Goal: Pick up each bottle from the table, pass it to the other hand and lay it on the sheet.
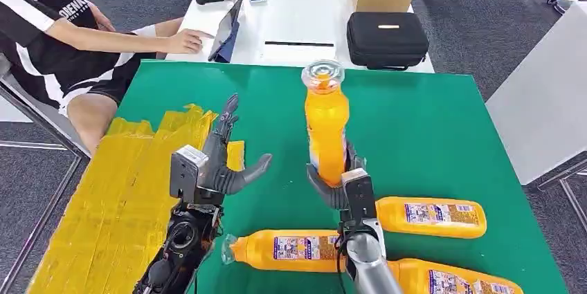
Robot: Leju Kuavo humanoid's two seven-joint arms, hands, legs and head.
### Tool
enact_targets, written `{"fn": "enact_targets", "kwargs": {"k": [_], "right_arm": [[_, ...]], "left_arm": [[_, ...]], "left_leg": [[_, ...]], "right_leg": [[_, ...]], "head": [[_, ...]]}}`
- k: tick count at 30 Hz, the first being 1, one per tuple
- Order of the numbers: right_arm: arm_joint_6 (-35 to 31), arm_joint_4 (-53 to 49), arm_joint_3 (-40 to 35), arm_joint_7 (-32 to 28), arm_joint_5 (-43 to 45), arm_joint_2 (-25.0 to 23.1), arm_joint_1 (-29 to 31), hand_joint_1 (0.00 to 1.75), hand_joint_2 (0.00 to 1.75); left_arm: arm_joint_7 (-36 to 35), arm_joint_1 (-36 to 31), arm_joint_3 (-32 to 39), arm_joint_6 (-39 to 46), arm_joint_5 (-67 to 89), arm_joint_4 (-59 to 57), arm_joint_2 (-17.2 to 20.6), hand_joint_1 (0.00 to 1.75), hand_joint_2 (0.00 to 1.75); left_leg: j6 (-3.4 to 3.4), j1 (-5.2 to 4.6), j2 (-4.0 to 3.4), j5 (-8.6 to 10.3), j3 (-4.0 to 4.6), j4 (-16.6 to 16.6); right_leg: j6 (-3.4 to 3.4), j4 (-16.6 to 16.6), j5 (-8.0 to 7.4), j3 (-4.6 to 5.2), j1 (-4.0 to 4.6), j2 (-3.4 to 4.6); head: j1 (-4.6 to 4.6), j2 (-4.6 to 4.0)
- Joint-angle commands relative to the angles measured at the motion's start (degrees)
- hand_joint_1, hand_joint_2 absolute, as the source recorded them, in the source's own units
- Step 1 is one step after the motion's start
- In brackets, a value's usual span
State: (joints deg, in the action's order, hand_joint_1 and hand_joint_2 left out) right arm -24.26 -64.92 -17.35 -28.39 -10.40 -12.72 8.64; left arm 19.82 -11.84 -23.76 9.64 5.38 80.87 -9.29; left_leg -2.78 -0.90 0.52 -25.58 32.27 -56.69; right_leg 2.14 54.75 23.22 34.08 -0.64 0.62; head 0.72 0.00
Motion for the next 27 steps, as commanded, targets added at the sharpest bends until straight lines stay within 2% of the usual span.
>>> {"fn": "enact_targets", "kwargs": {"k": [1,8,13,27], "right_arm": [[4.98,3.52,-8.17,-1.13,-1.72,4.31,3.87,1.75,1.75],[7.80,3.56,-14.37,-3.80,-10.46,5.49,4.00,1.75,1.75],[10.65,2.14,-15.72,-3.63,-14.65,5.84,3.31,1.75,1.75],[12.54,0.71,-14.89,-3.08,-15.98,5.74,2.75,1.75,1.75]], "left_arm": [[-0.20,-3.88,-2.96,-1.26,-1.44,-3.58,2.15,0.00,1.75],[-0.01,-4.53,-2.65,-1.89,-1.73,-4.80,1.99,0.00,1.75],[-0.10,-5.30,-2.56,-3.24,-2.15,-5.78,1.62,0.00,1.75],[-0.96,-4.54,-2.05,-4.55,-3.25,-4.22,1.85,0.00,1.75]], "left_leg": [[0.17,0.06,0.00,-0.07,-0.20,0.04],[0.16,0.07,0.00,-0.06,-0.16,0.04],[0.15,0.08,0.01,-0.06,-0.13,0.02],[0.20,0.11,0.02,-0.11,-0.16,-0.02]], "right_leg": [[-0.06,-0.06,0.06,-0.22,0.06,-0.07],[-0.06,-0.07,0.05,-0.19,0.07,-0.07],[-0.06,-0.05,0.05,-0.16,0.08,-0.09],[-0.08,-0.04,0.10,-0.20,0.11,-0.10]], "head": [[0.00,0.00],[0.02,0.00],[-0.02,0.00],[0.00,0.00]]}}
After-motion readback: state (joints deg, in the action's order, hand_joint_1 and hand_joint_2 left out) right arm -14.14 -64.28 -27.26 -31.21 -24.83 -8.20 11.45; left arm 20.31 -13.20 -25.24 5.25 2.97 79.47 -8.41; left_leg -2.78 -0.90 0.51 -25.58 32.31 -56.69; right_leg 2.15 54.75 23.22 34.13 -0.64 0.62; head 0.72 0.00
